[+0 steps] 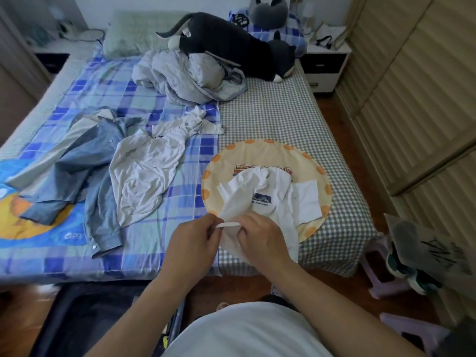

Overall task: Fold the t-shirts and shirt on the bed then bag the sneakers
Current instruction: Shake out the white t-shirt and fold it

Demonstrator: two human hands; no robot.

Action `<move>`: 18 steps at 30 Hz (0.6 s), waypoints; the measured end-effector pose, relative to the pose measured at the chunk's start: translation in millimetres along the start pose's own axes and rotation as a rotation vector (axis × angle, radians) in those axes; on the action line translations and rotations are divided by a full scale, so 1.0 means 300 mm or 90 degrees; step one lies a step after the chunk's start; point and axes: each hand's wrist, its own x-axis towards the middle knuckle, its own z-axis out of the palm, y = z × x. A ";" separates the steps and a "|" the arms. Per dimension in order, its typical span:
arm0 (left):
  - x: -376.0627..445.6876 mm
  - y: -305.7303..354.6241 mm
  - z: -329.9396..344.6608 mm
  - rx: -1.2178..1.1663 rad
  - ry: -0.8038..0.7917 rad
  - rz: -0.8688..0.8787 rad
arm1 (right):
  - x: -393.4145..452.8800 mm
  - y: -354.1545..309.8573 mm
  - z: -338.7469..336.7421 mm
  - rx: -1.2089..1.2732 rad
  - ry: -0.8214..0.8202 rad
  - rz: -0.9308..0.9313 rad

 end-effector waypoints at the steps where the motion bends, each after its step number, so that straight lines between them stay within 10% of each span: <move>1: 0.007 0.004 -0.011 -0.048 0.023 -0.044 | 0.000 0.039 -0.004 -0.025 0.009 0.072; 11: 0.129 -0.371 -0.075 -0.542 0.306 -0.553 | -0.152 0.540 -0.151 -0.209 -0.039 0.516; 18: -0.002 -0.661 0.092 -0.407 0.230 -0.678 | -0.306 0.604 -0.146 0.337 0.108 1.089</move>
